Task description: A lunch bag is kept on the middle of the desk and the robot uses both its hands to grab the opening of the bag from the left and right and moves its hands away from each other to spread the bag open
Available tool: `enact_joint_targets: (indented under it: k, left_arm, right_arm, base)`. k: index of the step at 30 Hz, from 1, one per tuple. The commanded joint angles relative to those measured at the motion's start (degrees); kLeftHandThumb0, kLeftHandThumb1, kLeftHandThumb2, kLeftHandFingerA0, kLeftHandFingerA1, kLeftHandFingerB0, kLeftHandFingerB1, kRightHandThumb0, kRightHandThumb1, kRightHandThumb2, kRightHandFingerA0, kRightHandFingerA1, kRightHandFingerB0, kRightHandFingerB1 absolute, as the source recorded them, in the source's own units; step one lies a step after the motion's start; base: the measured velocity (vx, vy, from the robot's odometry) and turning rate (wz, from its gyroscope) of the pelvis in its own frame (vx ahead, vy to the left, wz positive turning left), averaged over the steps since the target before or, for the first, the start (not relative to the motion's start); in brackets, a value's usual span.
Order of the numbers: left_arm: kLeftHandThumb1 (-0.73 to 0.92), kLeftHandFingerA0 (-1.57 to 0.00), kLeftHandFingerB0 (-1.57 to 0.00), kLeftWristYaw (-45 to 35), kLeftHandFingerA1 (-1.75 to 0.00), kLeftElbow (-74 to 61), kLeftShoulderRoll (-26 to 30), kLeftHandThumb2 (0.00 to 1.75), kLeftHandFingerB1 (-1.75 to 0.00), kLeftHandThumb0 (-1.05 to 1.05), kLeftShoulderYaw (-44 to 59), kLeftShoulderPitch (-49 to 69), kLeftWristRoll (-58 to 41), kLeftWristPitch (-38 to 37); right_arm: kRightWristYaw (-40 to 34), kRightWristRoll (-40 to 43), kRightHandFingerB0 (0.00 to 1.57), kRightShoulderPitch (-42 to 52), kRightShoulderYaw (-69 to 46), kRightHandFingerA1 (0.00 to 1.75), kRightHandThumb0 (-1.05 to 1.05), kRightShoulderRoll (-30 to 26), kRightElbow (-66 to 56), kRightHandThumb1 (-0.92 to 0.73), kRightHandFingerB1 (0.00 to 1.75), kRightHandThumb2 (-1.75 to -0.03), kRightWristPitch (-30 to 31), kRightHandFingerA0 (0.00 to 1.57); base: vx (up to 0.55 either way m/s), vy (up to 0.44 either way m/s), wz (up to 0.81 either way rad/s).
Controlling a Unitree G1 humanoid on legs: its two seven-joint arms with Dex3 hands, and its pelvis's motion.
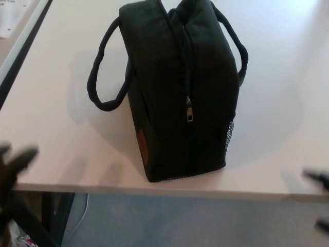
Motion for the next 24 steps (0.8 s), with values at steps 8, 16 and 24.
enact_joint_targets:
  k: [8,16,24]
  left_arm:
    - [0.69,-0.08,-0.07,3.55,-0.51,-26.77,-14.32,1.17,-0.5,-0.24,-4.43,45.9,-13.42,-16.88]
    - [0.68,-0.09,-0.08,1.5,-0.52,-21.04,-13.94,1.16,-0.5,-0.23,-4.52,40.85,-10.23,-18.43]
    - [0.67,-0.09,-0.09,-2.68,-0.52,-21.0,-13.89,1.16,-0.51,-0.24,-6.91,41.06,-10.15,-17.51]
  right_arm:
    - [-34.76,-16.49,0.19,37.98,11.78,0.38,-0.5,15.04,-20.56,-0.71,0.28,-0.62,-12.83,0.2]
    - [-35.57,-16.97,0.19,34.85,14.44,0.36,-0.5,15.42,-16.01,-0.71,0.28,-0.62,-11.5,0.22]
    - [-32.2,-15.56,0.11,33.96,17.02,0.43,-0.56,12.78,-14.11,-0.61,0.38,-0.84,-13.57,0.18]
  base:
    - [0.0,0.0,0.0]
    - [0.0,0.0,0.0]
    - [0.0,0.0,0.0]
